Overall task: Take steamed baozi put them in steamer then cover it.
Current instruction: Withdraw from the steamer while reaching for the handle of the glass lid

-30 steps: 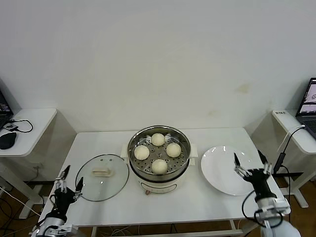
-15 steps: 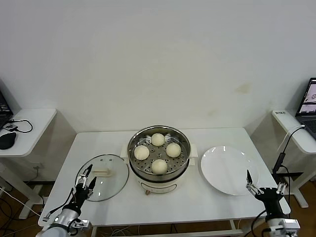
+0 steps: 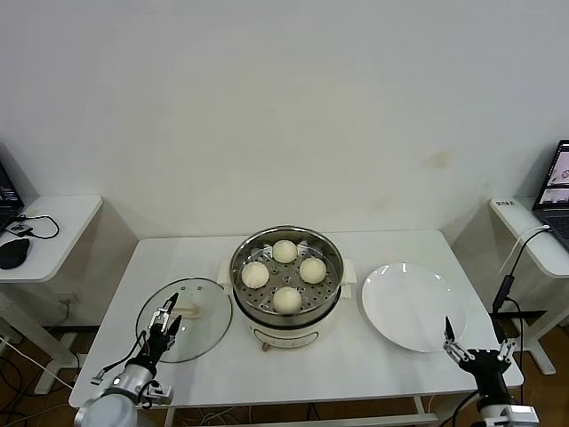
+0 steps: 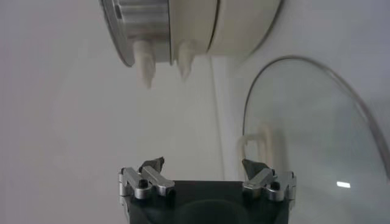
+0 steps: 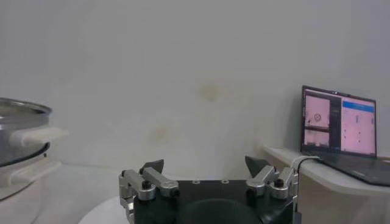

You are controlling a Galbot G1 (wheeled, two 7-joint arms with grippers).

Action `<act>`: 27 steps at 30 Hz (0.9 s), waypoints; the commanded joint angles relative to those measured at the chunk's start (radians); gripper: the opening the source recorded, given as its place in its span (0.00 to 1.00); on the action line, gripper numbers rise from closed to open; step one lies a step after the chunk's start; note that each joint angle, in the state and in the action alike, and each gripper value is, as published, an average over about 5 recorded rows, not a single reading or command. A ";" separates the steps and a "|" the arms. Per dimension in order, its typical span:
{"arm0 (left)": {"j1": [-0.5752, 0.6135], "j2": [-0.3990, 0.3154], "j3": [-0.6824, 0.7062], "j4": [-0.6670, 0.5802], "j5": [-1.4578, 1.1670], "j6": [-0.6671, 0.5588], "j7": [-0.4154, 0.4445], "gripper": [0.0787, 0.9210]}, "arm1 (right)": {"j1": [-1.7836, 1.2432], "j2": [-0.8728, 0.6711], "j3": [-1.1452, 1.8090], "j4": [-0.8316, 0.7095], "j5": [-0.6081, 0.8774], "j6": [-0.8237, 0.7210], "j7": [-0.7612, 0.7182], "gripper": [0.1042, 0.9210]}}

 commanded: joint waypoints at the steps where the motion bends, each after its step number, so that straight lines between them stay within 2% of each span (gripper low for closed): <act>1: -0.094 0.000 0.031 0.090 0.019 0.002 0.006 0.88 | -0.010 0.008 0.003 0.004 -0.004 -0.001 -0.002 0.88; 16: -0.197 -0.008 0.061 0.195 0.009 0.014 0.017 0.88 | -0.010 0.010 -0.004 -0.009 -0.005 -0.003 -0.007 0.88; 27: -0.229 -0.019 0.067 0.249 0.002 0.014 0.004 0.88 | -0.008 0.012 -0.006 -0.017 -0.008 -0.001 -0.008 0.88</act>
